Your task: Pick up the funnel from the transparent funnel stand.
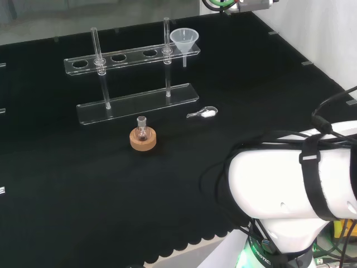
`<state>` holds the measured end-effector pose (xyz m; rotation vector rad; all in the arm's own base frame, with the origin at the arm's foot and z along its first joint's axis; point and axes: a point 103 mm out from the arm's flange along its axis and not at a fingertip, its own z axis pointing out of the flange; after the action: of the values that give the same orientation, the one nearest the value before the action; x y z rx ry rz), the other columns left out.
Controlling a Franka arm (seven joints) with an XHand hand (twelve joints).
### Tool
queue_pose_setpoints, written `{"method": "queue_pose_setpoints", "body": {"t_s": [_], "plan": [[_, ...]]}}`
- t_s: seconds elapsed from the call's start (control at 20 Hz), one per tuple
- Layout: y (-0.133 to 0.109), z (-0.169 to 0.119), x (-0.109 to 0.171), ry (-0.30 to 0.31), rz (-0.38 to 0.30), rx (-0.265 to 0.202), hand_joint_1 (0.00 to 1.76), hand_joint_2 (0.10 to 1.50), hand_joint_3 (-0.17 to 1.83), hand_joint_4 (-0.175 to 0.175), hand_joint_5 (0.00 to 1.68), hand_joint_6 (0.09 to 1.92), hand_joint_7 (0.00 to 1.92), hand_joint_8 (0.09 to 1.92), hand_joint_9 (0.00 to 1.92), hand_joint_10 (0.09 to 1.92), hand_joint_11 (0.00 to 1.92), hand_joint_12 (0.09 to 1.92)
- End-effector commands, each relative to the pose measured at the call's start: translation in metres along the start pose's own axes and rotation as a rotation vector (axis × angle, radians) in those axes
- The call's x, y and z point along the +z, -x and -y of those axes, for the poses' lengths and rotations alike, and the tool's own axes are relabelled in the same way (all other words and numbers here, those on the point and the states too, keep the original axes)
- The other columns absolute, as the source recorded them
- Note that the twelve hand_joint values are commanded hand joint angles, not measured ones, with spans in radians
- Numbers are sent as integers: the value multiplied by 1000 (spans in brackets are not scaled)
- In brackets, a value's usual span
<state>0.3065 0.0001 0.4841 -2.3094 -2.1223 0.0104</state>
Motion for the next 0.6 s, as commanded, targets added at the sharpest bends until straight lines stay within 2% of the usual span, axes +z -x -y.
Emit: {"method": "queue_pose_setpoints", "body": {"t_s": [0.05, 0.2, 0.6], "plan": [[0, 0, 0, 8, 5, 2, 0, 1126, 570, 34, 112, 145, 12, 463, 145, 628, 165, 1270], [2, -1, 1, 9, -5, 9, 0, 1185, 455, 35, 146, 87, 1, 469, 142, 618, 127, 1332], [3, -14, 13, -14, -3, 38, 0, 1198, 432, 34, 155, 87, 1, 472, 144, 617, 126, 1341]]}}
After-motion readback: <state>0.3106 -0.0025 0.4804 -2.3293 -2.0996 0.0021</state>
